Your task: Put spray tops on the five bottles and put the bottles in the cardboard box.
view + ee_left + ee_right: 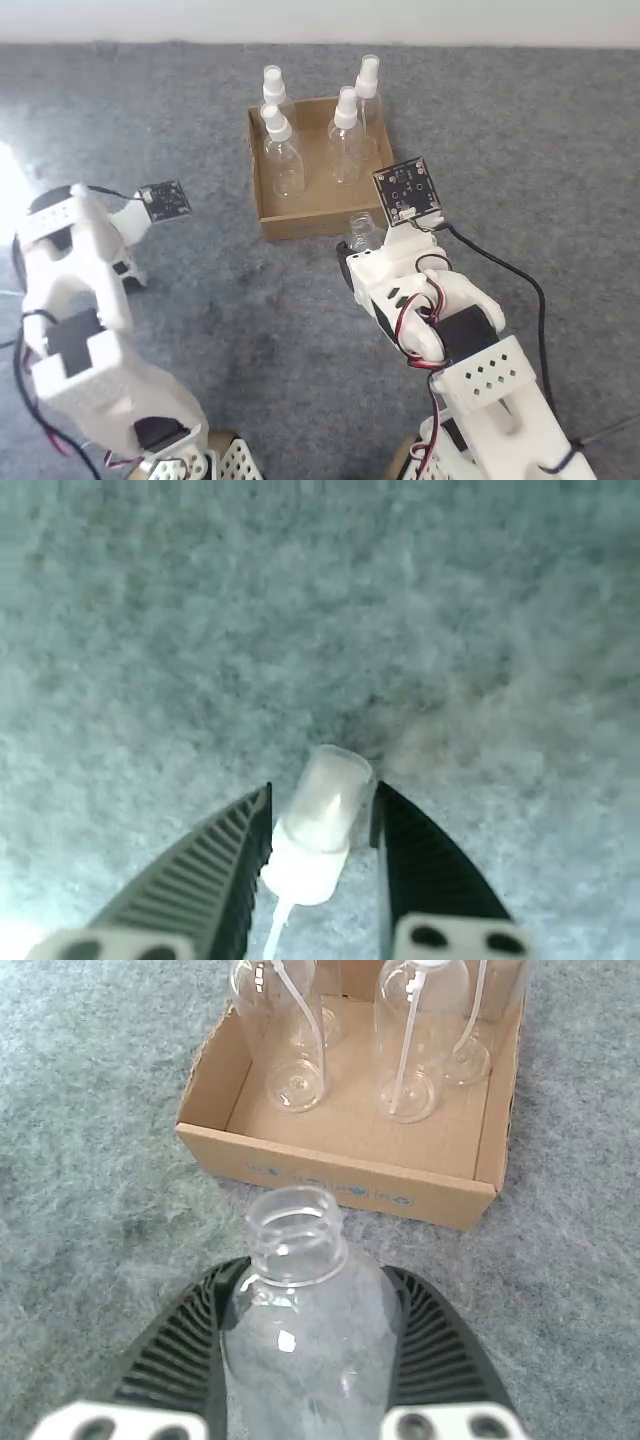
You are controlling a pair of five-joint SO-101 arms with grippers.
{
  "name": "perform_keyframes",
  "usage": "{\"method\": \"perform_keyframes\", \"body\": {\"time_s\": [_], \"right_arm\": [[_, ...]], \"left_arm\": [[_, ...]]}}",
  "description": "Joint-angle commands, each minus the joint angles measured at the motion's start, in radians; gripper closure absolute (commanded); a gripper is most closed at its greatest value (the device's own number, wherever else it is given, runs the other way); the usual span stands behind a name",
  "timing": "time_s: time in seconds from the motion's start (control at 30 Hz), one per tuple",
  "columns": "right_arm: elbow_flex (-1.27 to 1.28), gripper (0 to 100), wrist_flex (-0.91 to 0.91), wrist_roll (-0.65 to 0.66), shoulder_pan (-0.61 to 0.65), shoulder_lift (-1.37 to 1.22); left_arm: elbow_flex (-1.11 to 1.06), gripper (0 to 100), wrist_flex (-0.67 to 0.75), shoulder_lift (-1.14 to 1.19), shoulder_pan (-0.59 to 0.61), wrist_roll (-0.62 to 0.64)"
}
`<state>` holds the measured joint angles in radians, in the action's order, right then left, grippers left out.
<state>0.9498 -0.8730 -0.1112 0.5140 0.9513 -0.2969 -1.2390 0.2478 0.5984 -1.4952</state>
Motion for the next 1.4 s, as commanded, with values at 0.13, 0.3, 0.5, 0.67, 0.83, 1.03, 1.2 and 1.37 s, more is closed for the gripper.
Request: {"method": "perform_keyframes", "body": {"time_s": [0.13,0.3,0.5,0.67,0.83,1.03,1.2,1.37], "right_arm": [[-0.008,96.2,0.022,-0.003,-0.013,0.025],[-0.008,96.2,0.022,-0.003,-0.013,0.025],[-0.008,96.2,0.022,-0.003,-0.013,0.025],[-0.008,96.3,0.022,-0.003,-0.013,0.027],[-0.008,96.4,0.022,-0.003,-0.013,0.030],[-0.008,96.5,0.021,-0.003,-0.013,0.033],[-0.008,96.5,0.021,-0.003,-0.013,0.033],[-0.008,96.5,0.021,-0.003,-0.013,0.033]], "left_arm": [[0.160,85,-0.032,0.112,0.006,0.057],[0.173,85,-0.037,0.176,0.005,0.060],[0.177,92,-0.074,0.181,-0.002,0.107],[0.177,99,-0.155,0.181,-0.021,0.109],[0.229,99,-0.224,0.180,-0.025,0.109],[0.429,99,-0.486,0.180,-0.023,0.109],[0.509,99,-0.506,0.180,-0.018,0.216],[0.533,99,-0.512,0.180,-0.018,0.288]]}}
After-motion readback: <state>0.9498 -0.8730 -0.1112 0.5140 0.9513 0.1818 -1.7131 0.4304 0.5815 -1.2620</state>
